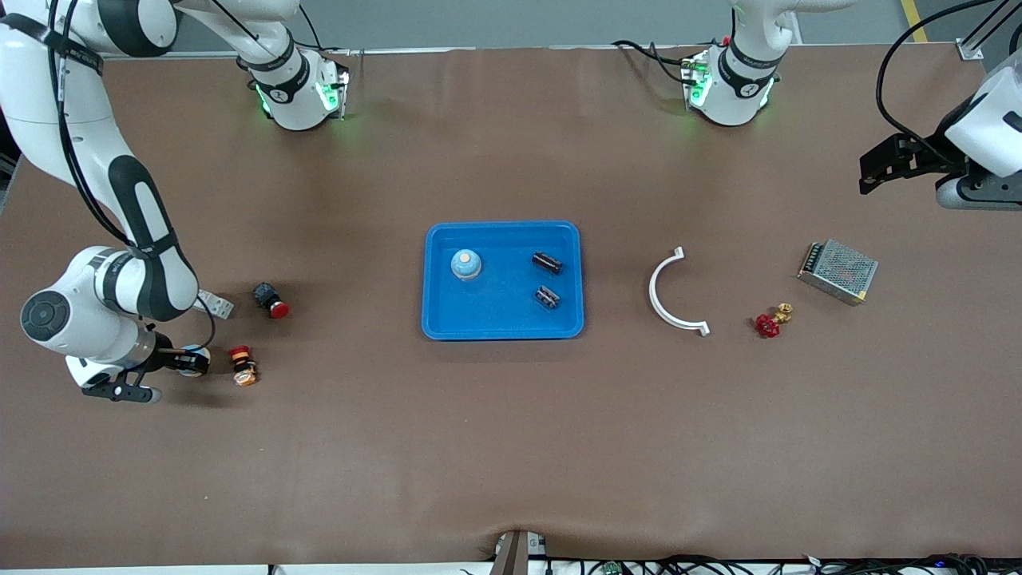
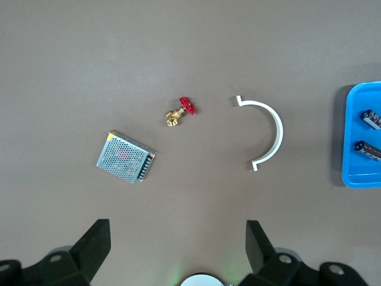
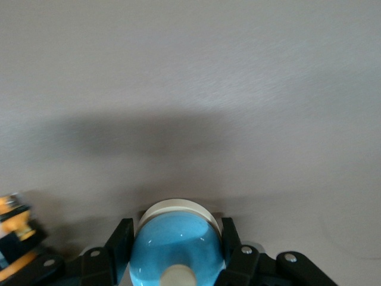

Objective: Place electrolytic capacitor and blue bell in tray
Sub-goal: 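Carry the bell with the right gripper over the tray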

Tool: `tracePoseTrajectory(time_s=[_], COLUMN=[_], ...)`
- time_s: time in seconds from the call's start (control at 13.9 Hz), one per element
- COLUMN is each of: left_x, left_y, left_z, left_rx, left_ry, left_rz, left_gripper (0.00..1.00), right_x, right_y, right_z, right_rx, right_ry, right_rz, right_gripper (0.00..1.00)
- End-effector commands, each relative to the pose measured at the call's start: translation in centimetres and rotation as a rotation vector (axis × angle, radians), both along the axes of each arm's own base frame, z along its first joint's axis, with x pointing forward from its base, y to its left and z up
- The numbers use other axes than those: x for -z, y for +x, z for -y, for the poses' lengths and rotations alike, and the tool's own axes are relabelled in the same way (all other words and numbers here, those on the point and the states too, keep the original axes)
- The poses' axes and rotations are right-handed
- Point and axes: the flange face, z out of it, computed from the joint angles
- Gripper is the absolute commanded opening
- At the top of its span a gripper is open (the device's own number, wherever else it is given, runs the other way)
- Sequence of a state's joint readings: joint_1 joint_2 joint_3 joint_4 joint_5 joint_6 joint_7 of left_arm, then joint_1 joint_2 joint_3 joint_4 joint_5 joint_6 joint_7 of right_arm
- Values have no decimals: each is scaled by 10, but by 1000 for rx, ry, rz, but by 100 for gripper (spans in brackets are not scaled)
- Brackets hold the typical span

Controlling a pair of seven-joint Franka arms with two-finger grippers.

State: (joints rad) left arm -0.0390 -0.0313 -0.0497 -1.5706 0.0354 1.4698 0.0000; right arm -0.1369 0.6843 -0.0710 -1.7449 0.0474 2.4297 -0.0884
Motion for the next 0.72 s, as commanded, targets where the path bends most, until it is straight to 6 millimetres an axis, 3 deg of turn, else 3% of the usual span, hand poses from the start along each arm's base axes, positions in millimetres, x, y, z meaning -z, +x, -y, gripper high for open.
tracePoseTrajectory(time_s=[0.0, 0.14, 0.36, 0.65], left_x=[-3, -3, -2, -1], left_y=[-6, -6, -6, -4], left_z=[4, 4, 4, 6], left_rx=[7, 7, 7, 10], left_ry=[-9, -9, -6, -6], left_rz=[13, 13, 12, 17], left_gripper=[100, 100, 100, 100], right_x=[-23, -46, -63, -68], right_y=[3, 8, 11, 9], right_z=[-19, -36, -78, -163], right_rx=[17, 53, 122, 247], right_ry=[59, 65, 68, 55], right_rz=[-23, -27, -65, -72], right_gripper=[0, 0, 0, 0])
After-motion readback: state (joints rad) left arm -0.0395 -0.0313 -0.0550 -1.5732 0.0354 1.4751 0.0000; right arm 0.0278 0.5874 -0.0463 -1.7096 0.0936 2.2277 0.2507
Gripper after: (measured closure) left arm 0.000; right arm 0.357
